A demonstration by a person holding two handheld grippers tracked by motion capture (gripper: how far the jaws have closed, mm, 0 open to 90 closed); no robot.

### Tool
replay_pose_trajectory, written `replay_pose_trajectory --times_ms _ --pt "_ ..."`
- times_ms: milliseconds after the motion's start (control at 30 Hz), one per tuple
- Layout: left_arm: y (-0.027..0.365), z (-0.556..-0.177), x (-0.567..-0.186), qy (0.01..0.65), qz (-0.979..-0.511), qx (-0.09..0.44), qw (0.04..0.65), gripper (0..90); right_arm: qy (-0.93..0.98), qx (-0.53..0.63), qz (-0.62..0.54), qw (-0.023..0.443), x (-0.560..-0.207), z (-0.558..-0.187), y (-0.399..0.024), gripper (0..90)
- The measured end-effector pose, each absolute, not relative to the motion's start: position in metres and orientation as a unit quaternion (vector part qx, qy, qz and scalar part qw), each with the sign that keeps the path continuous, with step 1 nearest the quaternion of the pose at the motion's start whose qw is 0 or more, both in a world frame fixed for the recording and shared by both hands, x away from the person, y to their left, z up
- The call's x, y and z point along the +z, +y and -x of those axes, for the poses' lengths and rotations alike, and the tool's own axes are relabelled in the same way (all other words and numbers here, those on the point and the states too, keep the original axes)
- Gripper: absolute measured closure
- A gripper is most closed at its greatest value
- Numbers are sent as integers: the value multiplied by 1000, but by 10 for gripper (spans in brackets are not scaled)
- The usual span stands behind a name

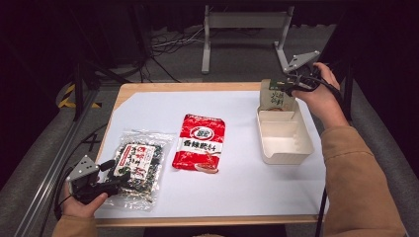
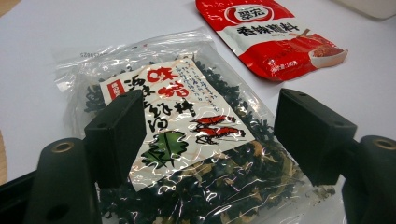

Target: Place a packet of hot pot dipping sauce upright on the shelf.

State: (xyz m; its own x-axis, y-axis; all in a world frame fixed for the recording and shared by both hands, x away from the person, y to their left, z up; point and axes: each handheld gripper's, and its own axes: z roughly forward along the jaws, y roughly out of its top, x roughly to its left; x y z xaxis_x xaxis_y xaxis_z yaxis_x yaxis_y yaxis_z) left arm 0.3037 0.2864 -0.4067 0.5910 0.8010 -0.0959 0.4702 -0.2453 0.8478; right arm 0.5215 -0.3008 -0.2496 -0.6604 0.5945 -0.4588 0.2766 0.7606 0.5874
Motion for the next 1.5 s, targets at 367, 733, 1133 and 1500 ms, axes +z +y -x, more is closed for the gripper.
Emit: replay_pose_trajectory --times_ms 367,733,1133,1500 --pt "287 -303 -406 412 -768 183 455 258 847 346 -294 275 -244 -501 -278 451" --pt "288 -301 -406 415 -767 184 454 258 843 394 -289 223 -250 -489 -245 366" --pt "288 -301 -406 413 -767 183 455 258 843 411 -281 203 -252 -485 -211 306" --pt "290 -297 -406 417 -764 187 455 258 831 441 -290 176 -270 -494 -192 289"
